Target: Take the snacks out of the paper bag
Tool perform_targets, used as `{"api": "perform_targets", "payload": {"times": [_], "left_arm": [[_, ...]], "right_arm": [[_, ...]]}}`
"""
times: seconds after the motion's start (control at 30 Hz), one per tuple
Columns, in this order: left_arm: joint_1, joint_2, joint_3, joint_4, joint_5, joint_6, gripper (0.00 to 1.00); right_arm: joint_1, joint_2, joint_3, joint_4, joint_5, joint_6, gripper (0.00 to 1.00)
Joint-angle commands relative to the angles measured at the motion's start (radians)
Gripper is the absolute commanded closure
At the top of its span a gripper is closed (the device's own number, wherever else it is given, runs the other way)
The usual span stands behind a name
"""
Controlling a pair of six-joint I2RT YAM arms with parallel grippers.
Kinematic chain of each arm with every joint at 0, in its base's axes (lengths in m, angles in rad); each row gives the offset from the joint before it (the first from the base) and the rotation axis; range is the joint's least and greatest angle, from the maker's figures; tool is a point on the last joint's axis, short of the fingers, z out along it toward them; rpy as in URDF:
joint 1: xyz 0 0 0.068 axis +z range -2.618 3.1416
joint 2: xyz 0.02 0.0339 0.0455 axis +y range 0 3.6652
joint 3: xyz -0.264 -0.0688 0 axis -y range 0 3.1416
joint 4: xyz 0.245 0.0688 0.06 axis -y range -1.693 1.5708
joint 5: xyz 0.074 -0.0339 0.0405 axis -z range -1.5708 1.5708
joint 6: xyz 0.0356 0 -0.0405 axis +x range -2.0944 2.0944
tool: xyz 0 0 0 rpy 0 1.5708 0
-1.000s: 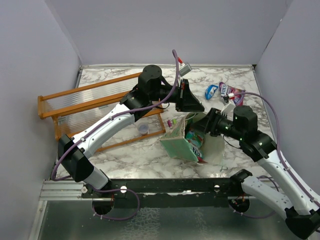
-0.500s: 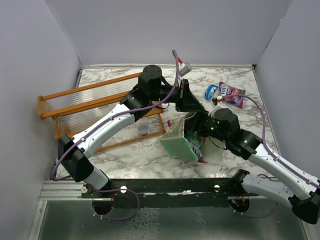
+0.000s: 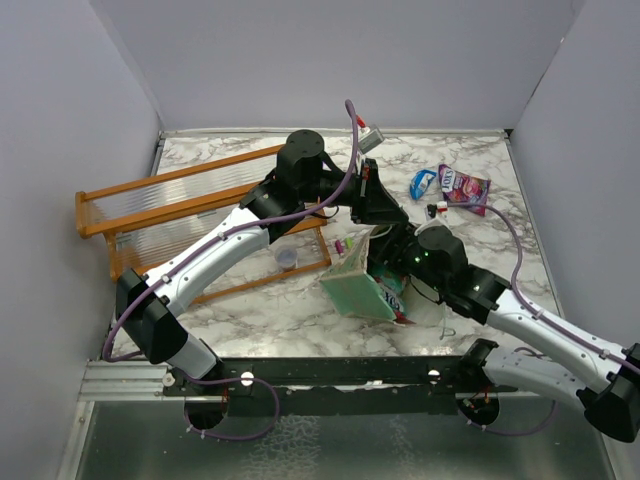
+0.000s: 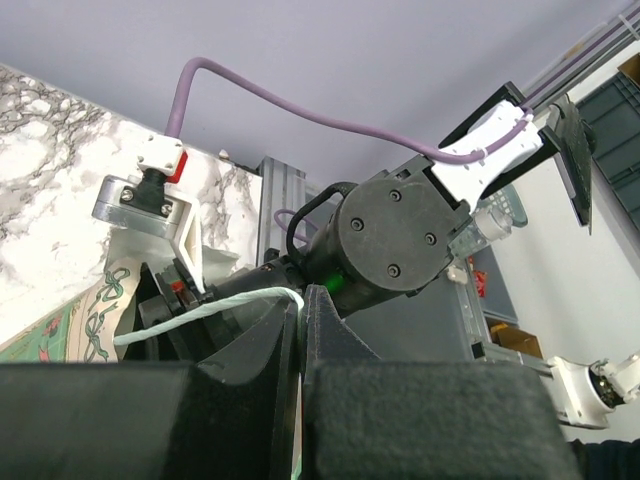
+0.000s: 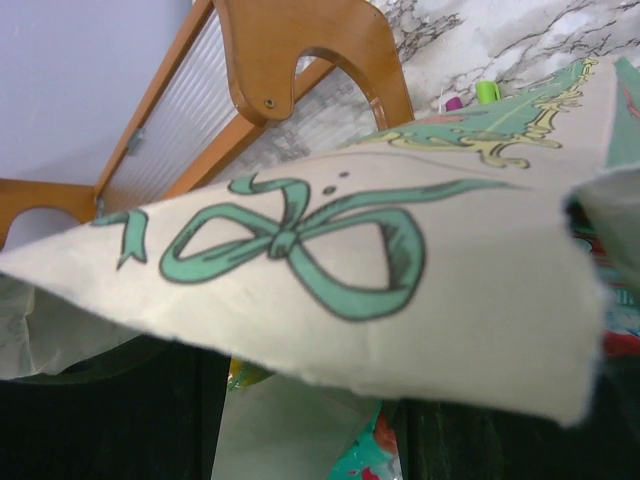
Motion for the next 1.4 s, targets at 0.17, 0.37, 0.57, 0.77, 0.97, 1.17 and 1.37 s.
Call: {"api": "perform_targets", "payload": {"times": [0.17, 0.37, 0.57, 0.77, 0.97, 1.17, 1.37], "left_arm": [[-0.006, -0.069, 0.019, 0.014, 0.006, 0.032, 1.0], [-0.007, -0.075, 0.014, -0.019, -0.016, 0.061, 1.0], [-0.007, -0.085, 0.008, -0.032, -0.054, 0.077, 1.0], [-0.004, -0.086, 0.009, -0.048, -0.061, 0.088, 1.0], [-0.004, -0.089, 0.007, -0.064, -0.077, 0.104, 1.0], [0.001, -0.098, 0.004, -0.077, -0.087, 0.11, 1.0], [0.007, -0.113, -0.003, -0.082, -0.102, 0.116, 1.0]], "right_arm": [[0.003, 0.002, -0.047, 0.006, 0.072, 0.029, 0.74], [0.003, -0.08, -0.024, -0.047, 0.03, -0.029, 0.89], [0.003, -0.181, -0.008, -0.095, 0.01, -0.052, 0.99], [0.003, -0.251, -0.001, -0.073, -0.047, -0.105, 0.99], [0.002, -0.266, 0.053, -0.123, -0.089, -0.127, 0.99], [0.003, -0.305, 0.116, -0.176, -0.084, -0.254, 0.99], [0.003, -0.38, 0.185, -0.213, -0.106, -0.437, 0.99]]}}
